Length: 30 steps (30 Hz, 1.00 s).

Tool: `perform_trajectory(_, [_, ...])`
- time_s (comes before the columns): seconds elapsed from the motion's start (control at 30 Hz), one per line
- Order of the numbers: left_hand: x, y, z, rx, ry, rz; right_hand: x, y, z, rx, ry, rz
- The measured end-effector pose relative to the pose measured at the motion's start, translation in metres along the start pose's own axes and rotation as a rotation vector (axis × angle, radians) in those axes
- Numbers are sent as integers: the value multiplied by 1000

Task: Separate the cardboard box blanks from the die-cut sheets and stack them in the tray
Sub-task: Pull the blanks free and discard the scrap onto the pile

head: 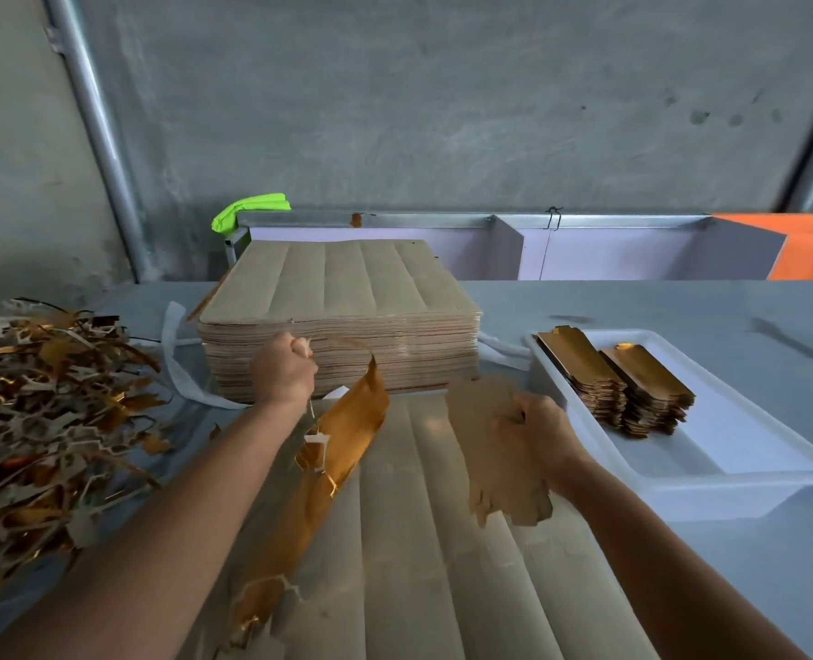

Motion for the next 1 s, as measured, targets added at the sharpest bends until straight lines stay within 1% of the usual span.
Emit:
perform_trajectory(0.07, [1,5,-7,-124,-115,-100,-8,4,-2,29,-61,-135])
perform_trajectory(0.13, [9,11,-19,-284,-182,-209,-20,17,-5,23,-153,-298])
perform_trajectory(0.2, [19,16,-33,-415,-203,-309,-31,32,-9,1,-239,-420])
perform_trajectory(0.27, [27,20,-46,-497,-195,-355,-39,43,-11,13,-244,-462])
perform_trajectory(0.33, [31,22,-58,-535,-182,-361,-40,55,-13,18,-160,-409])
perform_trajectory(0.4, [34,24,-68,-552,-154,-354,-38,69,-14,37,-19,-309])
perform_trajectory(0.5, [41,27,-78,-552,-67,-315,-33,82,-9,75,166,-232])
perform_trajectory(0.6, [52,24,-86,-589,15,-335,-31,91,-2,78,245,-192])
perform_trajectory(0.7, [59,19,-93,-692,69,-396,-30,97,3,85,288,-144])
perform_trajectory(0.73, [59,16,-91,-693,70,-402,-29,97,4,87,292,-130])
perform_trajectory(0.77, [56,13,-85,-649,52,-403,-29,95,4,78,275,-120])
perform_trajectory(0.8, [50,9,-75,-549,27,-370,-29,91,5,62,236,-120])
perform_trajectory(0.83, [42,2,-64,-409,8,-301,-29,86,4,45,181,-127])
perform_trajectory(0.87, [34,-5,-52,-262,2,-213,-30,80,3,37,119,-135])
perform_trajectory(0.9, [28,-10,-44,-157,15,-119,-31,72,2,36,60,-144])
perform_trajectory(0.93, [24,-13,-37,-119,54,-18,-33,66,1,38,-2,-158])
perform_trajectory(1.0, [22,-11,-36,-200,94,188,-38,57,-1,29,-91,-181])
Point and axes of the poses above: each hand's wrist, its own z-axis towards the middle knuckle, its own y-axis out of the palm, x = y × z, the point moved 5 cm from there along z, towards the middle knuckle, and after that the axes turned 3 degrees about x, right-handed, at the moved point
